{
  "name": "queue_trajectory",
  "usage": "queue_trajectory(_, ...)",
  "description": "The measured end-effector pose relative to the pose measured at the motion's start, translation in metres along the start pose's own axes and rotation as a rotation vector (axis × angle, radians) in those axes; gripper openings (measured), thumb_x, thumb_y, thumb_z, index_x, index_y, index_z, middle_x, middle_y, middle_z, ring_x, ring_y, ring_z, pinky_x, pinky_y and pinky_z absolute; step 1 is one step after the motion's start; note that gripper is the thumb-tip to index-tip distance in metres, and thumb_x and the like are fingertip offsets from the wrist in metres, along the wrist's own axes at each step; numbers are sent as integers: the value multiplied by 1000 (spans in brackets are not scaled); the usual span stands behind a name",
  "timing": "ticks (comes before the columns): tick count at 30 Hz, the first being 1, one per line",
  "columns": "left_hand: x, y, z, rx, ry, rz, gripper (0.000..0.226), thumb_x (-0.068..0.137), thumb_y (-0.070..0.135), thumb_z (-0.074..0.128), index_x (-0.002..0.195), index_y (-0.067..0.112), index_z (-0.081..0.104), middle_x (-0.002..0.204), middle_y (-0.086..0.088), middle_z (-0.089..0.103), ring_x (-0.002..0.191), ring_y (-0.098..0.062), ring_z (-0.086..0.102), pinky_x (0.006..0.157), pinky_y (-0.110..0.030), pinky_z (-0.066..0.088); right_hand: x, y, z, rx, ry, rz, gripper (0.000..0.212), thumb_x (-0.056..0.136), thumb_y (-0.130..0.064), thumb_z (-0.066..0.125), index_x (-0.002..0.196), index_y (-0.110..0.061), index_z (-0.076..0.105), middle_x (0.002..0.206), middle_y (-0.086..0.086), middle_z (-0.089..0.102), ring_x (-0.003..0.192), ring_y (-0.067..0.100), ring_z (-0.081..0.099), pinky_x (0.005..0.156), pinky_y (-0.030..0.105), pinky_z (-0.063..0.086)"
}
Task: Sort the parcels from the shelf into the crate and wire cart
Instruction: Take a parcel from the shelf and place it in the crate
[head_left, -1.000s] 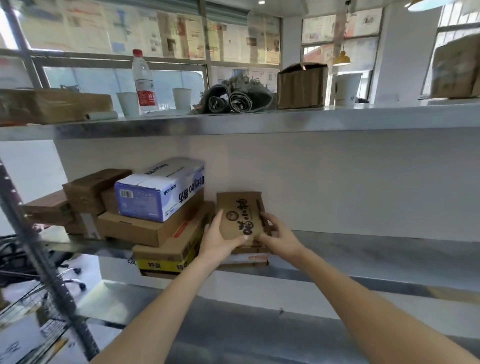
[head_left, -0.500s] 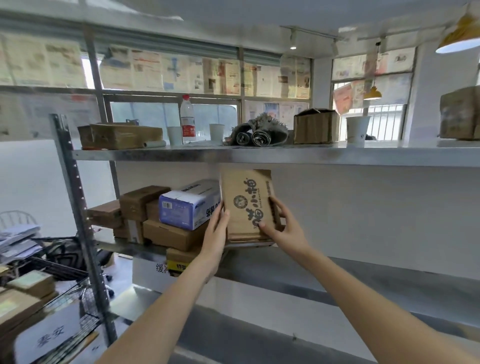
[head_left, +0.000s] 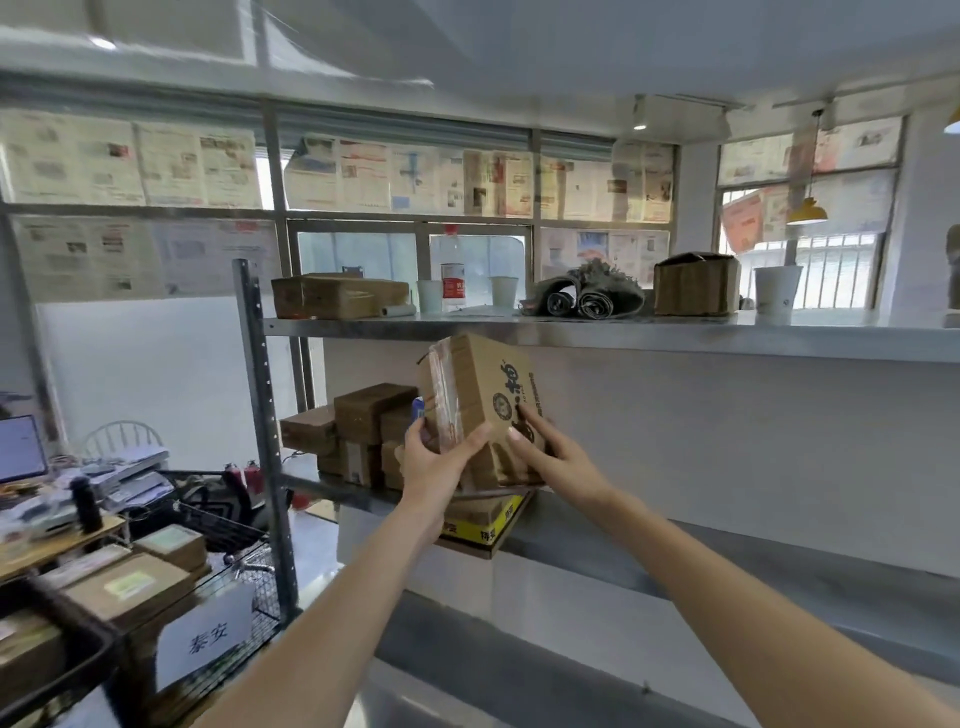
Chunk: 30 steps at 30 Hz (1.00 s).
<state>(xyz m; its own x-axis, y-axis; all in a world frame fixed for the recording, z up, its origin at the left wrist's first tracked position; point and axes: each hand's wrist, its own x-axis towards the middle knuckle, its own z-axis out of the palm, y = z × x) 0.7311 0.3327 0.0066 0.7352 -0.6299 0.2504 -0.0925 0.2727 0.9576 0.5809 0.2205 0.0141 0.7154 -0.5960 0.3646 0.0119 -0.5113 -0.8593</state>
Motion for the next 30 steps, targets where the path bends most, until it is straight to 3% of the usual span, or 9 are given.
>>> queue_trajectory(4, -15, 11, -56, -96, 18, 3, 119, 47, 78, 86, 148, 38, 37, 143, -2, 51, 125, -26, 57, 100, -56, 53, 3, -22, 44, -77, -53, 15, 102, 62, -86, 74, 148, -65, 22, 166, -10, 16, 152, 24, 26, 121, 55, 32)
queue_trajectory(10, -46, 30, -148, -280, 217, -21, 59, 85, 53, 75, 137, 35, 53, 128, 2, 64, 114, -20, 64, 97, -50, 54, -7, -72, 127, -70, -198, 24, 107, 72, -76, 72, 159, -48, 17, 164, -18, -1, 154, 23, 12, 123, 49, 28)
queue_trajectory(12, -55, 37, -178, -295, 294, -56, 57, 82, 60, 71, 131, 33, 60, 128, 1, 65, 118, -21, 62, 102, -51, 50, -6, -84, 160, -56, -226, 1, 107, 74, -76, 71, 160, -46, 14, 158, -15, 14, 145, 23, 30, 107, 40, 49)
queue_trajectory(14, -73, 48, -207, -352, 344, -57, 41, 92, 53, 64, 118, 23, 68, 118, -5, 70, 113, -23, 64, 99, -46, 51, -11, -100, 193, -9, -241, -46, 94, 82, -66, 67, 160, -39, 21, 149, -8, 35, 127, 18, 51, 87, 23, 54)
queue_trajectory(17, -96, 58, -255, -372, 400, -27, 27, 105, 32, 51, 104, 16, 72, 102, -8, 74, 100, -27, 69, 88, -39, 55, -26, -125, 237, 148, -275, -94, 62, 96, -46, 61, 153, -35, 37, 130, -8, 60, 109, 9, 65, 82, 20, 56)
queue_trajectory(20, -115, 61, -301, -226, 399, 0, 19, 103, 31, 58, 115, 29, 73, 115, -1, 75, 111, -24, 69, 99, -47, 55, -34, -139, 274, 249, -315, -119, 53, 99, -39, 61, 149, -29, 48, 127, -5, 67, 106, 10, 70, 80, 23, 59)
queue_trajectory(23, -133, 67, -335, -152, 424, -37, 29, 90, 47, 70, 119, 44, 64, 123, 6, 68, 109, -17, 67, 95, -54, 57, -38, -151, 308, 347, -340, -137, 40, 103, -29, 58, 142, -35, 52, 121, 0, 70, 102, 13, 72, 76, 24, 59)
queue_trajectory(25, -140, 70, -356, -160, 428, -65, 62, 80, 52, 76, 135, 46, 48, 129, 2, 62, 107, -19, 65, 95, -52, 57, -36, -158, 327, 363, -354, -129, 37, 105, -26, 55, 138, -42, 49, 119, 3, 69, 103, 16, 71, 74, 24, 59)
queue_trajectory(30, -145, 69, -404, -61, 552, -15, 96, 73, 43, 86, 153, 34, 32, 128, 2, 57, 102, -12, 60, 90, -36, 55, -21, -164, 378, 259, -364, -191, 28, 106, -18, 51, 131, -29, 61, 124, 4, 64, 103, 19, 68, 67, 24, 60)
